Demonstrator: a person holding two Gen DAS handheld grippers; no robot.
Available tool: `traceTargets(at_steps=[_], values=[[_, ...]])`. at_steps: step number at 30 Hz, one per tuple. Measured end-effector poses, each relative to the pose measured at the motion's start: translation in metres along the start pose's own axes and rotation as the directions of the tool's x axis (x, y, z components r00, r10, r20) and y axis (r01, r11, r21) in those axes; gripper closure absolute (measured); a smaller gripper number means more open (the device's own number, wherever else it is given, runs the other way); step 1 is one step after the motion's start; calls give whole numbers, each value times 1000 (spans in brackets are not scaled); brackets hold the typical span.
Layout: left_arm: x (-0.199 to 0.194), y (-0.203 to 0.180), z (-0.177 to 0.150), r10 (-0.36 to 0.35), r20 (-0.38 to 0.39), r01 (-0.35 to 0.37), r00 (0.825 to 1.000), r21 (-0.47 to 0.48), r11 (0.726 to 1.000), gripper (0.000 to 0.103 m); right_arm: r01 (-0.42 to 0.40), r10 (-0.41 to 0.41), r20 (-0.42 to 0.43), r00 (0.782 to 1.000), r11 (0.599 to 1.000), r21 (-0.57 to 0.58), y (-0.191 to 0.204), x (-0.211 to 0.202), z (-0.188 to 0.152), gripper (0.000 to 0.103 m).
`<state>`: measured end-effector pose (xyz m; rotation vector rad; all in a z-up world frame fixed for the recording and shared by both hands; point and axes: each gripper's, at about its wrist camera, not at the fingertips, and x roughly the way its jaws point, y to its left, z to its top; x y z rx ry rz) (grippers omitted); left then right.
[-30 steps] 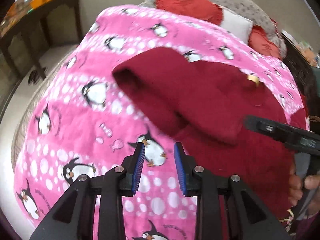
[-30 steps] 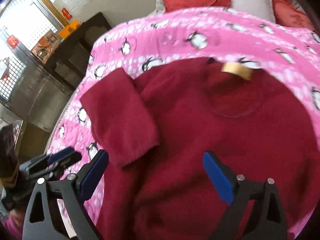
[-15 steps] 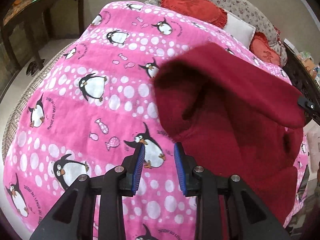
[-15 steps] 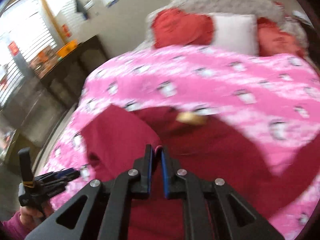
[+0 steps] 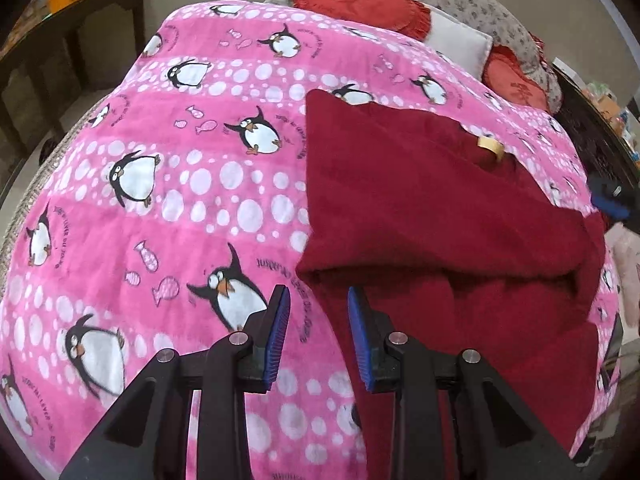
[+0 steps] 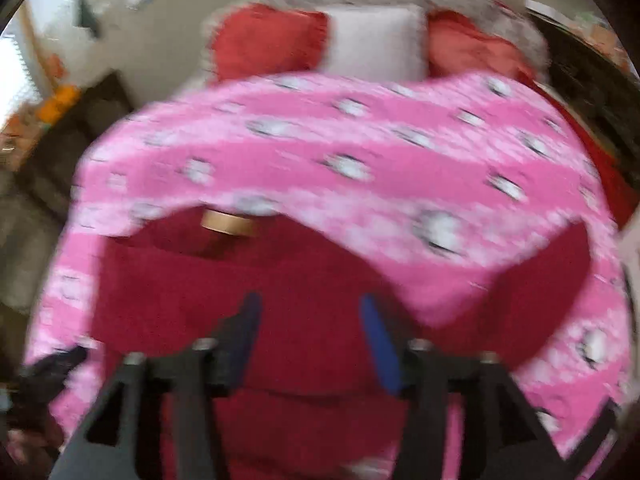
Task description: Fold small clothes
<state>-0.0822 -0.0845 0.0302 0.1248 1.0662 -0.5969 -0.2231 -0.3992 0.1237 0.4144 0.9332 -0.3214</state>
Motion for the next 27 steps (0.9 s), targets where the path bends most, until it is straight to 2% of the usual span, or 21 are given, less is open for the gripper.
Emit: traceTargets(at_steps=[3,6,9,12,13,14,16,17,18,20,22,23,25,26,27], values=[[9,6,5,-1,-1,1,1000,-40,999,94,-146,144,-31,989,983,-109,60,19,12,33],[14,10,4,-17,1,17,1000,-75,997,94,-290,269,-124,955,934,-209,132,58,26,33],[20,15,2,-30,1,30,1000,-108,994,94,-323,260,-236,936,901,-288,194,111,33,33],[20,19,-1,-48,22,50,999,-140,989,94,-365,243,-361,900,872,-325,238,152,29,33],[20,20,-3,-51,35,56,998,-152,987,94,-362,221,-385,896,866,-345,247,161,26,33],[21,21,-5,-55,47,62,997,-162,985,94,-333,175,-397,901,864,-376,253,171,22,33],[22,23,-9,-57,77,70,995,-172,983,94,-279,103,-398,911,867,-414,256,184,17,50],[22,22,-9,-57,85,70,995,-165,984,95,-262,97,-376,921,870,-417,254,185,18,70],[22,22,-8,-61,90,75,994,-162,984,100,-256,100,-360,928,872,-418,252,185,20,80],[21,23,-4,-92,86,105,992,-159,982,103,-298,144,-385,912,877,-377,249,184,27,89],[16,25,2,-88,79,99,993,-145,984,103,-326,185,-381,906,880,-347,251,179,36,93],[12,25,7,-85,91,97,992,-142,985,103,-352,226,-367,903,877,-326,254,174,41,98],[0,34,14,-86,130,106,988,-154,982,103,-400,297,-345,890,873,-281,258,169,50,103],[-2,38,17,-97,132,118,987,-166,979,103,-446,355,-333,874,858,-254,261,168,55,103],[-1,40,18,-101,117,120,988,-171,978,103,-445,357,-328,875,860,-251,266,172,57,103]])
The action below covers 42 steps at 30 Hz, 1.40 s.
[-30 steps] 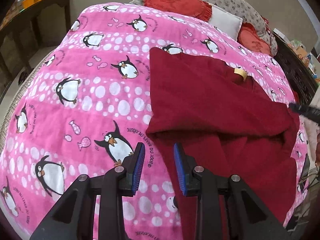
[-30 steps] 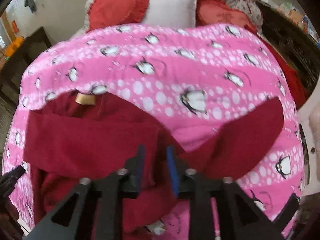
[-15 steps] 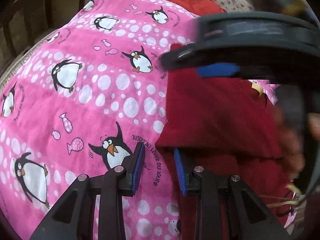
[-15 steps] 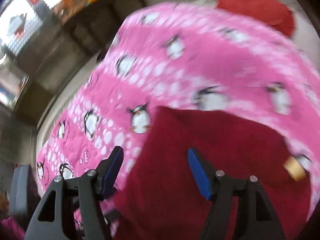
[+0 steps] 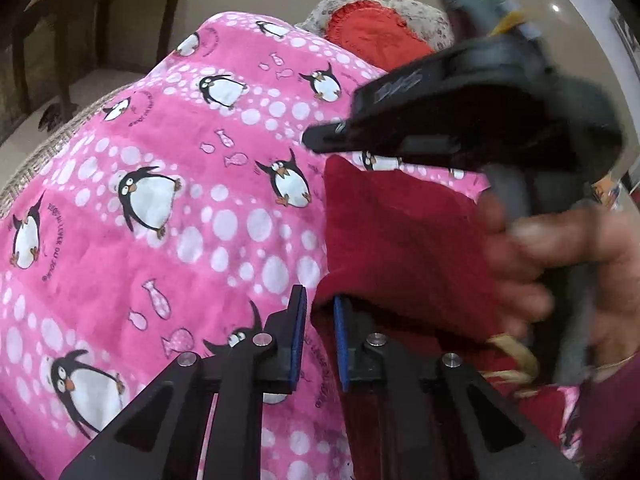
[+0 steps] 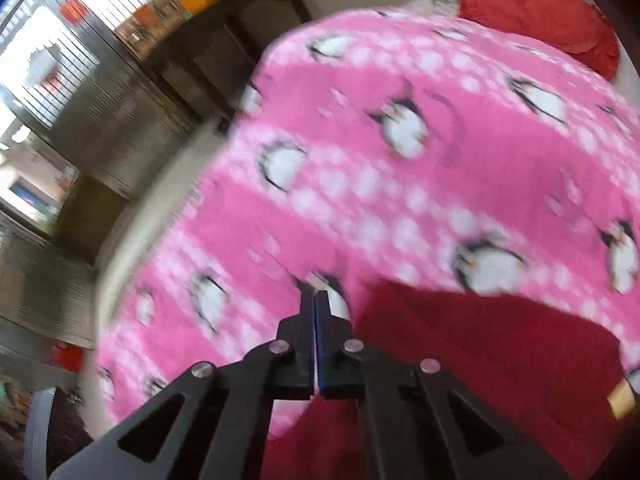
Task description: Fold small clothes
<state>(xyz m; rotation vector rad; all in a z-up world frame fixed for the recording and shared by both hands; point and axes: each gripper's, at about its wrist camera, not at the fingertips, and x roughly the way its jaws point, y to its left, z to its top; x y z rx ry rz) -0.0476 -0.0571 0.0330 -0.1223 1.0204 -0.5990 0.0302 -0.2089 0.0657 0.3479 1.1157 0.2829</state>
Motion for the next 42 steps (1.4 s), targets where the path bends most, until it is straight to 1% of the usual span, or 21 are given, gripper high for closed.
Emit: traceTargets(at_steps=[2,3,5,6,7,8,9,10,12,14,16,19,24,27,29,32,34,35,36,39,42], values=[[6,-1,-3,31,-38,-30,999,24,999,103,83,-83,-27,996,997,-9,5,18,3,103],[9,0,-4,39,-43,-38,998,32,999,103,95,-95,-40,995,995,5,7,26,0,102],[14,3,-9,48,-62,-46,997,25,999,103,39,-36,-48,998,997,63,4,28,-5,101],[15,4,-9,45,-66,-44,997,15,999,103,12,-9,-37,999,996,88,2,22,-8,93],[16,7,-9,40,-69,-40,997,-4,999,103,10,-7,-27,1000,995,101,0,15,-11,87],[16,8,-8,36,-74,-37,997,-13,999,103,18,-16,-17,1000,994,109,-2,5,-15,68],[16,9,-7,33,-79,-34,996,-15,999,103,35,-35,-1,999,993,110,-5,-7,-21,56],[14,9,-7,34,-79,-35,996,-10,999,102,67,-69,18,997,992,106,-8,-20,-27,53],[9,13,-7,43,-79,-43,996,4,999,97,117,-122,48,991,988,99,-21,-43,-43,52],[3,15,-7,53,-72,-52,996,11,999,95,160,-169,65,984,980,118,-37,-72,-65,52],[-7,17,-9,103,-49,-102,993,28,994,95,182,-195,73,978,971,154,-52,-95,-90,52],[-18,21,-8,146,-14,-146,989,37,989,95,223,-247,82,966,948,227,-84,-128,-128,50],[-26,7,11,142,35,-144,989,57,988,94,302,-337,52,940,895,328,-120,-157,-187,49],[-14,-12,20,112,28,-114,993,73,991,93,313,-361,75,929,880,356,-127,-162,-202,49],[0,-25,23,109,9,-110,994,93,990,93,304,-358,87,930,878,369,-134,-166,-209,49],[33,-39,21,151,-45,-144,987,135,980,93,352,-411,69,909,846,400,-148,-159,-213,49],[49,-43,17,202,-71,-189,977,163,968,93,387,-428,15,904,832,398,-163,-144,-214,49],[50,-45,16,209,-67,-196,976,169,966,93,388,-421,-4,907,832,397,-169,-140,-214,49],[48,-46,16,215,-55,-202,975,178,963,93,378,-414,5,910,835,400,-169,-141,-214,49],[37,-45,20,205,-71,-191,976,165,968,93,330,-384,61,921,855,399,-163,-164,-220,48],[22,-46,22,195,-55,-184,979,161,970,93,350,-411,78,908,849,397,-166,-192,-233,45]])
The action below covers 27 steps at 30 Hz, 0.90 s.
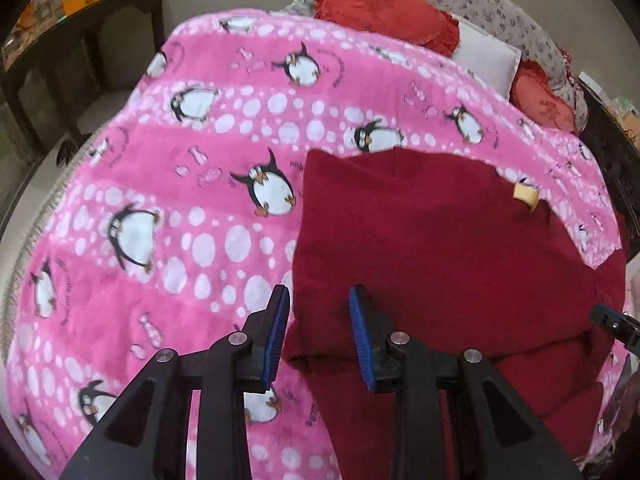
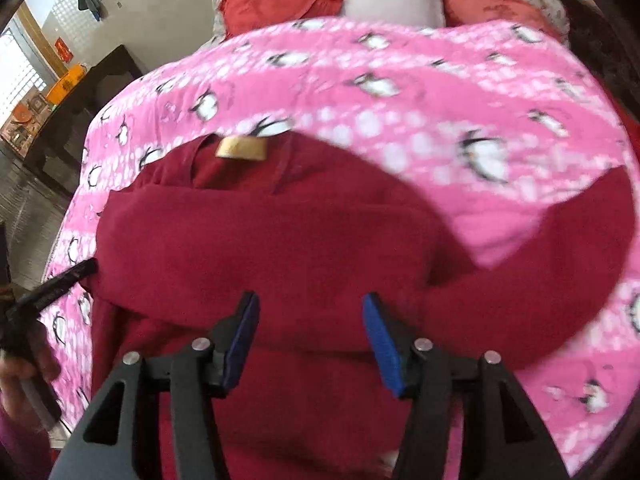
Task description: Fold small clothes
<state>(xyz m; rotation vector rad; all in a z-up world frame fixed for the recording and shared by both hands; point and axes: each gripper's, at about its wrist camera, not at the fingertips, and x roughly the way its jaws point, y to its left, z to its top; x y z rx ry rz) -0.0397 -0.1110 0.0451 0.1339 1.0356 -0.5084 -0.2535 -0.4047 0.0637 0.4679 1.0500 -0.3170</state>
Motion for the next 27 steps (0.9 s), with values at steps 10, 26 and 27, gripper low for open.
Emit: traceTargets(at_steps=[10,26,27], values=[[-22,-29,5,-54,47,52,997,31,998,93,44,-79,113,990,959,279,-106,-66,-11,33],[-17,-52,-9,-39,8,38,999,90,995,93,64,-117,130,985,932,356,-146,-57,-29,96],[-15,-50,-7,-40,5,40,999,80,996,93,56,-114,140,984,930,363,-149,-72,-45,96]])
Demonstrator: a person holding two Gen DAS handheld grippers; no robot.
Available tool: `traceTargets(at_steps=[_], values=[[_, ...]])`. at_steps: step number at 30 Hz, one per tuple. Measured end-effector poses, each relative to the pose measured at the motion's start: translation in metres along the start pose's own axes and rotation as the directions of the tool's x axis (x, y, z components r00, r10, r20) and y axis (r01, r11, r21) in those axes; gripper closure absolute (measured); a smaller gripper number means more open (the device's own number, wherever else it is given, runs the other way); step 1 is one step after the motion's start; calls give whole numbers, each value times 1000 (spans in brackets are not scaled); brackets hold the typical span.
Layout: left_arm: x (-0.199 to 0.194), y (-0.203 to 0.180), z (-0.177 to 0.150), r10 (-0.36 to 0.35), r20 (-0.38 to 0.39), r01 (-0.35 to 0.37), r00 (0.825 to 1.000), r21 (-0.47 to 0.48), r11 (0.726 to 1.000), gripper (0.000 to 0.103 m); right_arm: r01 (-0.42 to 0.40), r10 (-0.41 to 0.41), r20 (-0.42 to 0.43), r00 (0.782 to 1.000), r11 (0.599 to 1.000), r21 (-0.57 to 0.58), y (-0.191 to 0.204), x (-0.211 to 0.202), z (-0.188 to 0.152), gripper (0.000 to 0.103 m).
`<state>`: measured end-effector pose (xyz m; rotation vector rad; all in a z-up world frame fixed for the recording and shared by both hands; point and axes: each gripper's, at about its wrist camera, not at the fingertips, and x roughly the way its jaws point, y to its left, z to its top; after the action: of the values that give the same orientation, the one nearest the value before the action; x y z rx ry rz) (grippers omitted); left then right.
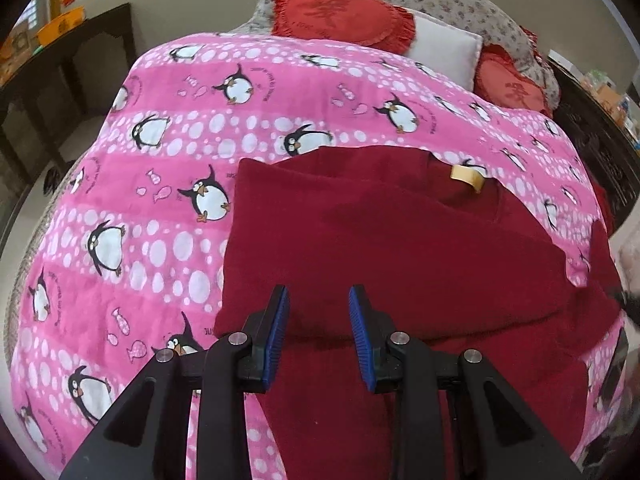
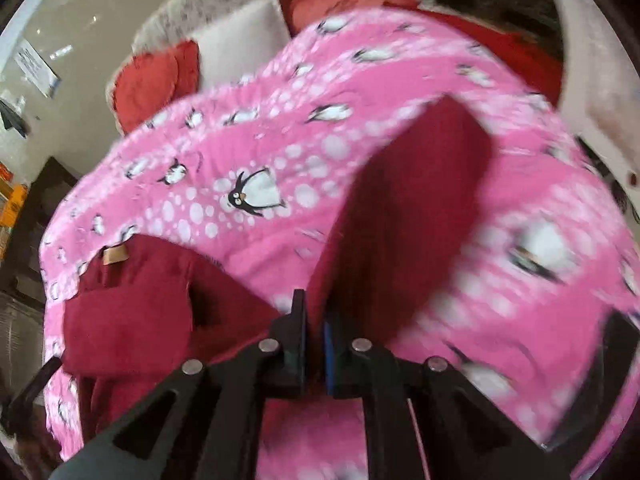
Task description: Fold small clothes
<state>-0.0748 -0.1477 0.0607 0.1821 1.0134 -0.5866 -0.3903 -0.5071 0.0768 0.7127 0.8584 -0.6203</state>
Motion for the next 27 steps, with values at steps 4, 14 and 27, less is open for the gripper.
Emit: traceTargets(at_steps=[4,14,27], values=[[5,-9,3,-32,-2,32,999,-10,999,93,38,-37,-70,997,999,10,-32,-23,-34,91],[3,-34,-3,-47,-13,47,999,57,997,93,122,-126,62,990,990,76,-60,-53,5,50],[-22,-2,2,-4,24,4,1000,33,999,93,74,-74,13,997,996,44,-55,13,69,95]])
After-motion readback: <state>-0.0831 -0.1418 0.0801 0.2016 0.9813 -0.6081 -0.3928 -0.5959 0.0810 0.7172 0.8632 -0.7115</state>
